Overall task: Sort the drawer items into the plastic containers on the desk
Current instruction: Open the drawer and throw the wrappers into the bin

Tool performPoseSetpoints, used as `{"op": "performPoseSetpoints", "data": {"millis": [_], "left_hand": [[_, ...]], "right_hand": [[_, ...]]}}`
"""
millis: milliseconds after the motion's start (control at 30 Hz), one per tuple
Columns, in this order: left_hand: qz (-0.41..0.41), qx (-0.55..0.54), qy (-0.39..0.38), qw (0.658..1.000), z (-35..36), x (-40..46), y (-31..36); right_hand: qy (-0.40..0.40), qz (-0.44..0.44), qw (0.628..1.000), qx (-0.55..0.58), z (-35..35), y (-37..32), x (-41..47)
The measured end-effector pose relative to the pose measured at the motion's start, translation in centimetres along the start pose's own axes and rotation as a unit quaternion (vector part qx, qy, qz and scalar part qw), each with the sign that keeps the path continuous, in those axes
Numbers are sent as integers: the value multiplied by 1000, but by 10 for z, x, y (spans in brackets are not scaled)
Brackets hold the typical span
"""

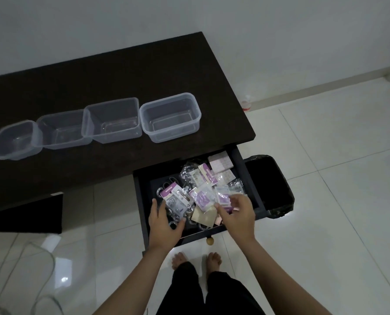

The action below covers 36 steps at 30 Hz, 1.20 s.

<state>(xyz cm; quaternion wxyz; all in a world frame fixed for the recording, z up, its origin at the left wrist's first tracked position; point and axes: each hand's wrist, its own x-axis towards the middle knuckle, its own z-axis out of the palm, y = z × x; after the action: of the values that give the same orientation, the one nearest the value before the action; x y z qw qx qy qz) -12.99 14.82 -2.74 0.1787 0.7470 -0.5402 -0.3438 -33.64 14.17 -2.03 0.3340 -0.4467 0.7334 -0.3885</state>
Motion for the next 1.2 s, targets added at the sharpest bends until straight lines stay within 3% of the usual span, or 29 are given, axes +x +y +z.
{"op": "performPoseSetpoints", "data": {"millis": [133, 267, 533, 700, 867, 1200], "left_hand": [[-48, 1, -28, 998, 10, 30, 12], [-55, -4, -57, 997, 18, 60, 20], [10, 31, -92, 995, 30, 107, 34], [32, 140, -171, 975, 36, 132, 45], [25, 136, -228, 964, 50, 154, 49], [39, -5, -169, 985, 53, 151, 51]], "right_hand": [[-83, 67, 988, -116, 20, 3, 38], [-166, 163, 945, -227, 39, 5, 66], [-256, 184, 918, -242, 59, 13, 81], [-257, 164, 904, -299, 59, 18, 81], [-251, 135, 907, -312, 57, 25, 82], [-214, 121, 946, -212, 53, 31, 88]]}}
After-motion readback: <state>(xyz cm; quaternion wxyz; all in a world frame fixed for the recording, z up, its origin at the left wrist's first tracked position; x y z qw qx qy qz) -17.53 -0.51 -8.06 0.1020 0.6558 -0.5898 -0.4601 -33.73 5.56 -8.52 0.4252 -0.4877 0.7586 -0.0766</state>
